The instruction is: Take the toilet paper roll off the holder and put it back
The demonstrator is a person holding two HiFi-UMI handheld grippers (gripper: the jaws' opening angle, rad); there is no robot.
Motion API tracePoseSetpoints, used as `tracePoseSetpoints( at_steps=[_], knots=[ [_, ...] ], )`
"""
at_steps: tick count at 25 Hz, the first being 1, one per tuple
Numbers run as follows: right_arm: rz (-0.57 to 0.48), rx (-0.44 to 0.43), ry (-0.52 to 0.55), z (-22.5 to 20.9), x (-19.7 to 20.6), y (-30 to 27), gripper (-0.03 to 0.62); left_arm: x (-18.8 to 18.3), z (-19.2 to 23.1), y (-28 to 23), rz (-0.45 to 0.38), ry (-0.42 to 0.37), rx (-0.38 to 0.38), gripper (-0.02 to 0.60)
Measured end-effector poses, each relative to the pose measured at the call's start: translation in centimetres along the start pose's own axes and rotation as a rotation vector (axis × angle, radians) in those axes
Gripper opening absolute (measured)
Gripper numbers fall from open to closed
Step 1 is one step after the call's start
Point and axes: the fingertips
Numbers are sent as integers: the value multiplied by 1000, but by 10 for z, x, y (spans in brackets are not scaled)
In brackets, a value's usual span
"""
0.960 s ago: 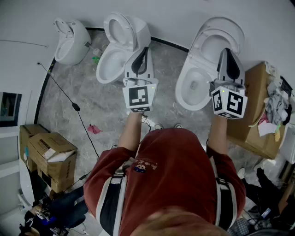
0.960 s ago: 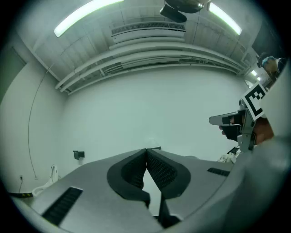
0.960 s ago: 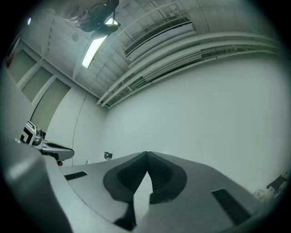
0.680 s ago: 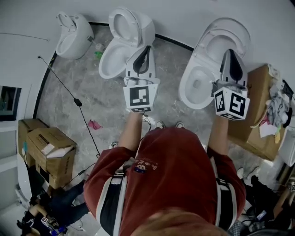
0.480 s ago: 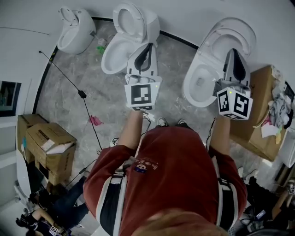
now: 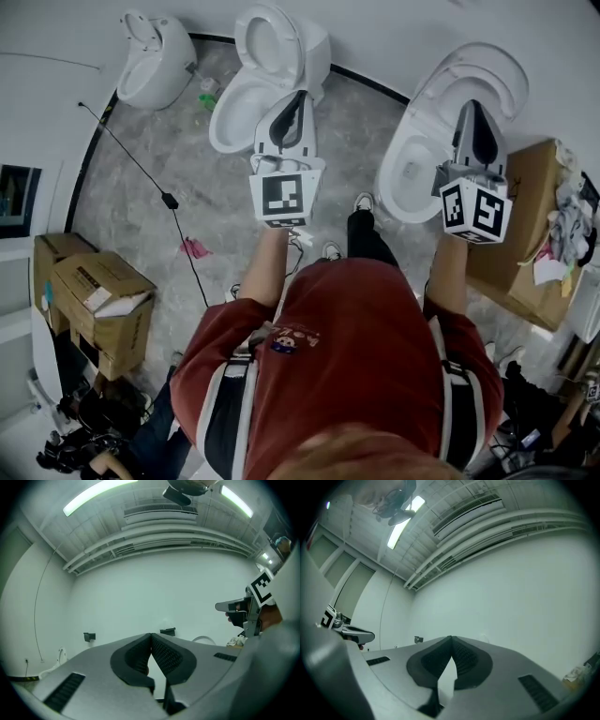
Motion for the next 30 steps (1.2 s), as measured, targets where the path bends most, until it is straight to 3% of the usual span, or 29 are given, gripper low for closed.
tracePoseSetpoints(
  at_steps=[11, 23, 30],
  knots=[
    [17, 2, -26, -24, 41, -90, 8, 5, 7, -99, 2, -15, 12, 18],
    [53, 30, -62, -113, 100, -199, 8, 27, -22, -252, 32, -43, 34, 18],
    [65, 58, -69, -166, 132, -260, 8, 44, -38, -342, 62, 1, 62, 18]
  ],
)
Point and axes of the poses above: the fingertips, and each gripper's own axes: y backward along the fingers, z to its left, x out of its underside, and after that the axes turned 10 degrees about y, right-handed
